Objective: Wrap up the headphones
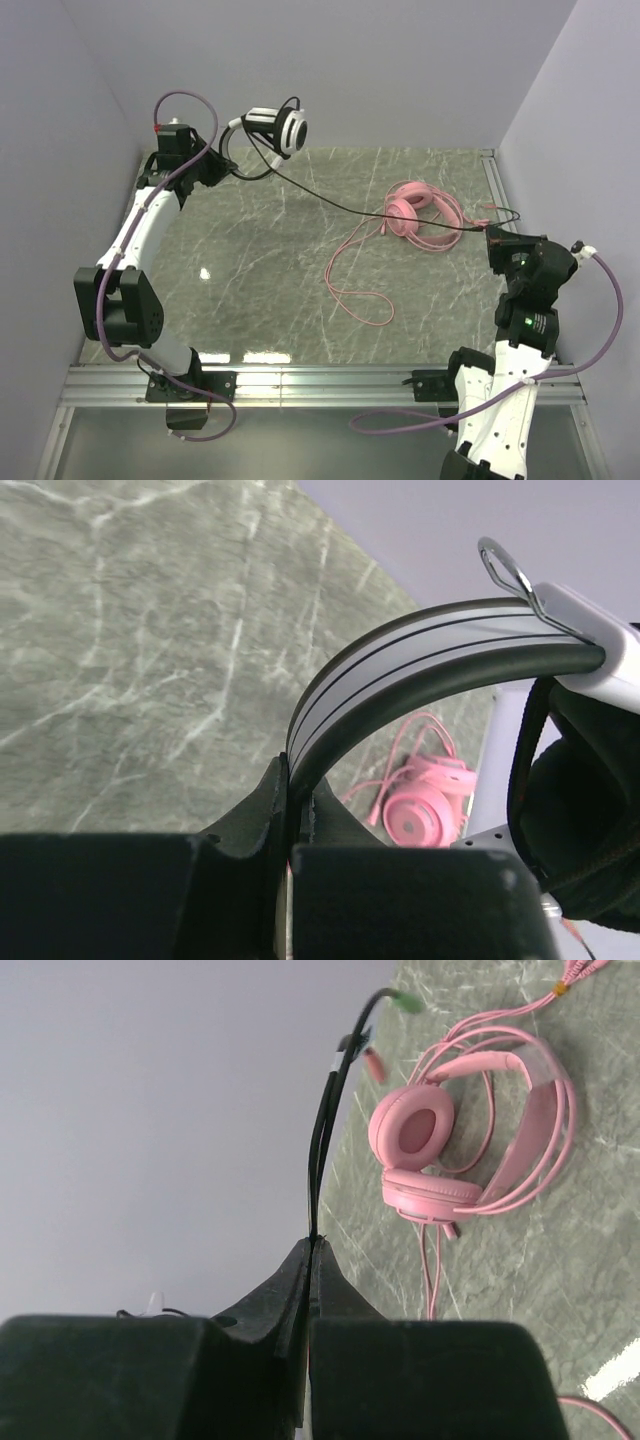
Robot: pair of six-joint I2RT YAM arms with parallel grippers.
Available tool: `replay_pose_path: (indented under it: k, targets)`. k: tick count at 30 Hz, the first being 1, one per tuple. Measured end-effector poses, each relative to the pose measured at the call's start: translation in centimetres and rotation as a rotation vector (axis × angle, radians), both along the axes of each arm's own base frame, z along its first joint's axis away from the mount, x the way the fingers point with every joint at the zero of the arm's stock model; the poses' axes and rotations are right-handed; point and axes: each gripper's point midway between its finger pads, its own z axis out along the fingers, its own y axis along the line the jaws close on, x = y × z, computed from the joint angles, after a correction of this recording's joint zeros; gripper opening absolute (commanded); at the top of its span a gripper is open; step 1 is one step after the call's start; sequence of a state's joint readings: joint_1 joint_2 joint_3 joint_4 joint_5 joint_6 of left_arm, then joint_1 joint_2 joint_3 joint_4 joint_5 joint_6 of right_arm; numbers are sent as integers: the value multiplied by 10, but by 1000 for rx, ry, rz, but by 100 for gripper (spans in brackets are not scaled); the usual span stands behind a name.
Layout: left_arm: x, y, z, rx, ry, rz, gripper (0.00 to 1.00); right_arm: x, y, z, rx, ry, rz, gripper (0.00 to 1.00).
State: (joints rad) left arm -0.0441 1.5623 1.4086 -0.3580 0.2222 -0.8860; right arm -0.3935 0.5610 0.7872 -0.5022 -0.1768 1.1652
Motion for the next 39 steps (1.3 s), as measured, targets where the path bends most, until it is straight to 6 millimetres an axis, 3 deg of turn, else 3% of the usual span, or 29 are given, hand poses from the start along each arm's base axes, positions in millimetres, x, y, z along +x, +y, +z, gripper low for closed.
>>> replay_pose_path:
  k: [9,16,19,29,35,39]
  targets:
    - [11,13,-3,48,-6,114,0,0,12,10,37,-33,51,0]
    - [17,-11,-6,71,-9,96,0,-5,14,34,10,-71,55,0]
    - [17,-12,-8,70,-5,92,0,-5,12,44,-6,-84,51,0]
    - [12,45,-44,44,71,194,0,8,-2,36,23,-31,28,0]
    - [-8,45,-59,-35,102,149,0,13,-12,39,23,-27,19,0]
    - [-18,48,-49,-92,87,141,0,14,-10,34,28,-28,39,0]
